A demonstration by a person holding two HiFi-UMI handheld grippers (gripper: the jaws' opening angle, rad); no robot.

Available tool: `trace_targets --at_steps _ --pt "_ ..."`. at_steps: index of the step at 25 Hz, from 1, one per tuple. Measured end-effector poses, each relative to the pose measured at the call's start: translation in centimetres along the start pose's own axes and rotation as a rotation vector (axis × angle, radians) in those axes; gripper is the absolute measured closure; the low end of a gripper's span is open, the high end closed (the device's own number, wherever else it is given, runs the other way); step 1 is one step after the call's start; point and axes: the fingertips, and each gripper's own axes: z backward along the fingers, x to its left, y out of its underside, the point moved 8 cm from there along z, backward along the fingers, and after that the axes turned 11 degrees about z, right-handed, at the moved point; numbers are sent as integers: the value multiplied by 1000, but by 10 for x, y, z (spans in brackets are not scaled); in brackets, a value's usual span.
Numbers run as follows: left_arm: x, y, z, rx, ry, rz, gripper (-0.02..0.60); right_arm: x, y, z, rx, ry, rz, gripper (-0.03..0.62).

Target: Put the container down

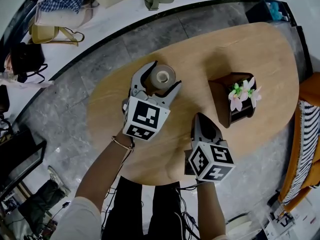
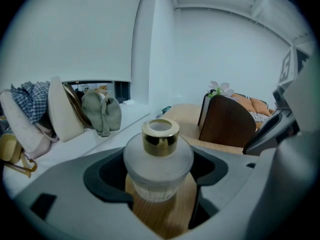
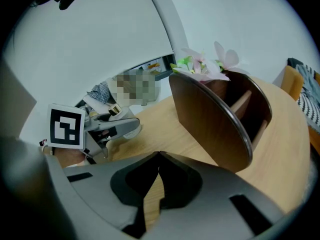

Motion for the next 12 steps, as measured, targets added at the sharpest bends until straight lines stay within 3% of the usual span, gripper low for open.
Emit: trace_targets --at_steps 7,12 --pt "-4 0 11 -36 -21 8 211 6 6 6 -3 -1 3 571" --pt "-3 4 31 -41 -34 61 209 9 10 12 -5 5 5 571"
